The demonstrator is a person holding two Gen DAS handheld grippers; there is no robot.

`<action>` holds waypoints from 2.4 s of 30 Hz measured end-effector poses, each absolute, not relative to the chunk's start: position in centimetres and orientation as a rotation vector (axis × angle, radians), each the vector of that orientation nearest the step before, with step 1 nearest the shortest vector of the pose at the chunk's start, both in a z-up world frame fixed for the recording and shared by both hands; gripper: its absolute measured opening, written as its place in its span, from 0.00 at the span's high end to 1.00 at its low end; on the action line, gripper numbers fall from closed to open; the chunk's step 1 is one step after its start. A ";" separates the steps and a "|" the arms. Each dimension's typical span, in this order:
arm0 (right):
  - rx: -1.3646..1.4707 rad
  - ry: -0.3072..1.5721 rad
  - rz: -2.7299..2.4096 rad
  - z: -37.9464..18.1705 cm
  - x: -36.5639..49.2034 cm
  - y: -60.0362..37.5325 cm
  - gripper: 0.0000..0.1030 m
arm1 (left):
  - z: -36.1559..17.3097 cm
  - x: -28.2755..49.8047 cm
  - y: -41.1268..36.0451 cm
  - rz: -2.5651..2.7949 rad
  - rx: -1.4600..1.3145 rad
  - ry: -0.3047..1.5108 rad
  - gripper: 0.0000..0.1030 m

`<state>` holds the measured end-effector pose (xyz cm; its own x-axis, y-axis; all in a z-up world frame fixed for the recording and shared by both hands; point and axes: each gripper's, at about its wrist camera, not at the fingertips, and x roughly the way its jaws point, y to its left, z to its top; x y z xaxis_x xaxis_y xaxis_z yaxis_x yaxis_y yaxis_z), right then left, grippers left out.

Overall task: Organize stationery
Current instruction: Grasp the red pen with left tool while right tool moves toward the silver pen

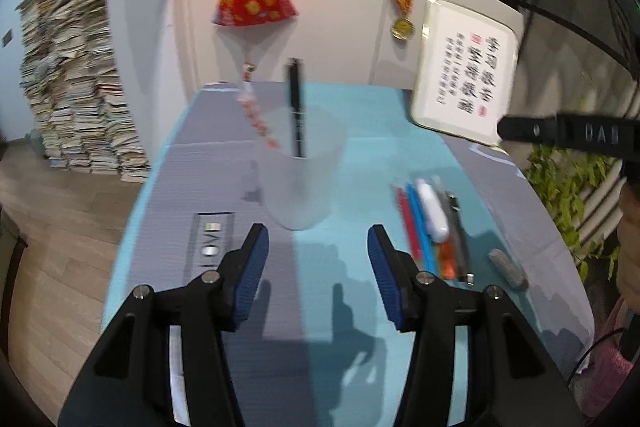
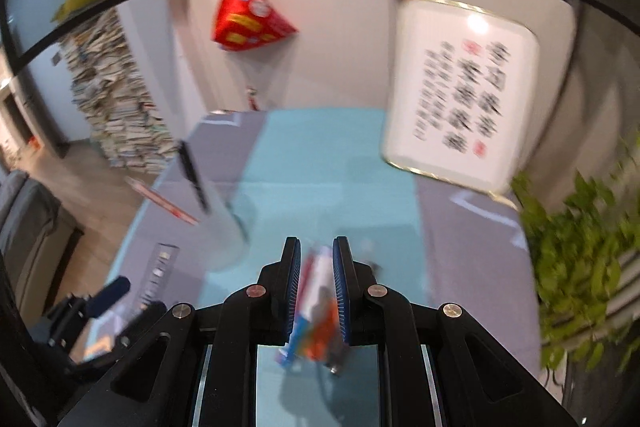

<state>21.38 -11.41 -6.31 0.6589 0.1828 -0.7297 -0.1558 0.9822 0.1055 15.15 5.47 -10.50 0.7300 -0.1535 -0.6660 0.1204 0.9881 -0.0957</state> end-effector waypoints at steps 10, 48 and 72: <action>0.143 0.910 0.148 -10.2 20.0 -18.4 0.84 | -13.8 17.8 -0.2 -0.201 0.035 0.840 0.52; 0.130 1.036 0.163 -15.0 23.3 -16.8 0.84 | -16.7 22.4 -0.7 -0.253 0.010 0.940 0.72; 0.010 1.117 -0.049 -18.1 26.5 -15.1 0.84 | -17.3 22.9 -1.5 -0.253 0.082 0.929 0.72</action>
<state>26.46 -15.13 -18.12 0.4374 -0.0344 -0.8986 0.0449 0.9989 -0.0164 22.86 -1.48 -17.27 0.5715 -0.1805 -0.8005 0.2511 0.9672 -0.0388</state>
